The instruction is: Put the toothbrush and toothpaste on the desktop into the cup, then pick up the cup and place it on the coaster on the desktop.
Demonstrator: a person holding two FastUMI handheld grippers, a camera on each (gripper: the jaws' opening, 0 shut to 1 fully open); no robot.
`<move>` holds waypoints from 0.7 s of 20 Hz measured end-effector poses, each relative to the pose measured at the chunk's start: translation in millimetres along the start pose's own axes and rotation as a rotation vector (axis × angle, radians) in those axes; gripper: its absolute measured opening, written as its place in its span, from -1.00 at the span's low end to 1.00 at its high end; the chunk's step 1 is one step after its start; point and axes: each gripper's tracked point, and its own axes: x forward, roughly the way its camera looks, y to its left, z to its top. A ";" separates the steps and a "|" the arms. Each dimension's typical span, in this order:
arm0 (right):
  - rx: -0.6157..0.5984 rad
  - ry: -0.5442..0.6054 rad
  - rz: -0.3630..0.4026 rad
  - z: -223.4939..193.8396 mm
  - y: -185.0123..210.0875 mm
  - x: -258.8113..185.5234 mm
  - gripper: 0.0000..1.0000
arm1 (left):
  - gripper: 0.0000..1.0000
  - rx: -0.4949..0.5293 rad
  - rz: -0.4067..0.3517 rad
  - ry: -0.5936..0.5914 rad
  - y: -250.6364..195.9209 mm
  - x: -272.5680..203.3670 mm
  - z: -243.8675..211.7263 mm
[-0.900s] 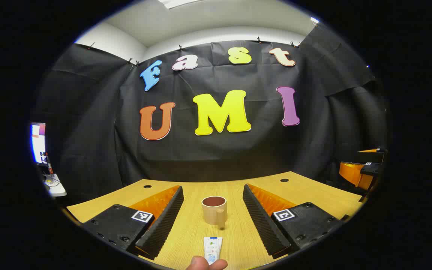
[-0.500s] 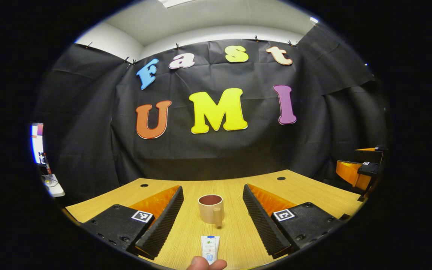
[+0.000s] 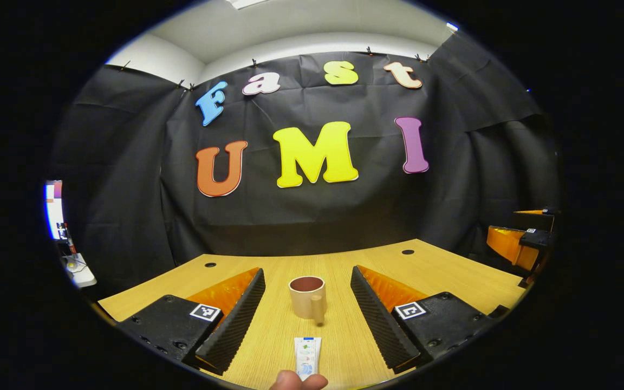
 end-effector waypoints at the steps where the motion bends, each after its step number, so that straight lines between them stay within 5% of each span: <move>1: 0.002 0.000 -0.003 -1.1 -0.8 -0.5 0.89 | 1.00 -0.001 -0.001 0.004 0.2 0.2 -0.9; 6: -0.023 0.010 -0.006 -7.8 2.0 -0.5 0.92 | 1.00 0.003 -0.004 0.049 -1.6 -0.5 -15.0; 14: -0.027 0.095 0.036 -43.7 13.7 3.0 0.89 | 1.00 -0.002 -0.019 0.318 0.3 -7.6 -98.8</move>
